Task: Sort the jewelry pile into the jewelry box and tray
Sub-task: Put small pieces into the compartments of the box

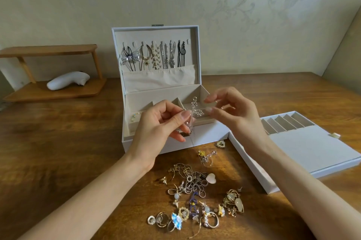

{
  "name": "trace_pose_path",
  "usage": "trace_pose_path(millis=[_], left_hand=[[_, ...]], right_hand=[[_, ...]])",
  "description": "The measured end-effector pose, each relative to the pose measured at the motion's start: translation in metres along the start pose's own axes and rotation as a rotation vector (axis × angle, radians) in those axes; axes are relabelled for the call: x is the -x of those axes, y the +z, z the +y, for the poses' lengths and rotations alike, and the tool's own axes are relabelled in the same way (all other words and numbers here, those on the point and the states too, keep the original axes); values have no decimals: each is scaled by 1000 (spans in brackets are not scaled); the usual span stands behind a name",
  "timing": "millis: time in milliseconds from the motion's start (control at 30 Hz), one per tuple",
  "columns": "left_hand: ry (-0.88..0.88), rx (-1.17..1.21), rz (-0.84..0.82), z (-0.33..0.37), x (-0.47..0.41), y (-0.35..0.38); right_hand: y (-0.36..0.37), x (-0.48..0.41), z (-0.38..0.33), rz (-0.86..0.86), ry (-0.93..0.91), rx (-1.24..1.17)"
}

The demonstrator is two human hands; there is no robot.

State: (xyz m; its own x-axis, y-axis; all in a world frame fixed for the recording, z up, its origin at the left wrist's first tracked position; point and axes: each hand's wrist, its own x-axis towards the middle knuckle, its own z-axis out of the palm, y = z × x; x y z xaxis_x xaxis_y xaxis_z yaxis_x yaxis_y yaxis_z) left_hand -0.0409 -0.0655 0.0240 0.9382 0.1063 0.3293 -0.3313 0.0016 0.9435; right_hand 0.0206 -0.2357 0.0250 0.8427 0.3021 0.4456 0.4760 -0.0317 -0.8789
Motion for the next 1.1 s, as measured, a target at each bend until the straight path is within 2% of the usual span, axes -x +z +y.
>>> trace_pose_path(millis=[133,267,400,500,633,800,967,1100], left_hand=[[-10,-15,-20,-2,1,2],[63,-191,-6,-6,2,0],[317,-488,-85,-4,3,-3],[459,-606,-111,-6,1,-3],[346,-596,-50,-8,3,4],[179,-350,-55,-5,2,2],[99,-214,-12,3,-1,0],[68,-213,29,2,-5,-6]], right_hand=[[8,7,-7,-175,-3,-88],[8,6,-5,-95,-16,-84],[1,2,-6,42,-2,-83],[1,2,-8,34,19,-179],[9,6,-10,-99,36,-338],[16,7,-4,-117,94,-357],[9,4,-2,-342,225,-316],[6,3,-2,-291,204,-268]])
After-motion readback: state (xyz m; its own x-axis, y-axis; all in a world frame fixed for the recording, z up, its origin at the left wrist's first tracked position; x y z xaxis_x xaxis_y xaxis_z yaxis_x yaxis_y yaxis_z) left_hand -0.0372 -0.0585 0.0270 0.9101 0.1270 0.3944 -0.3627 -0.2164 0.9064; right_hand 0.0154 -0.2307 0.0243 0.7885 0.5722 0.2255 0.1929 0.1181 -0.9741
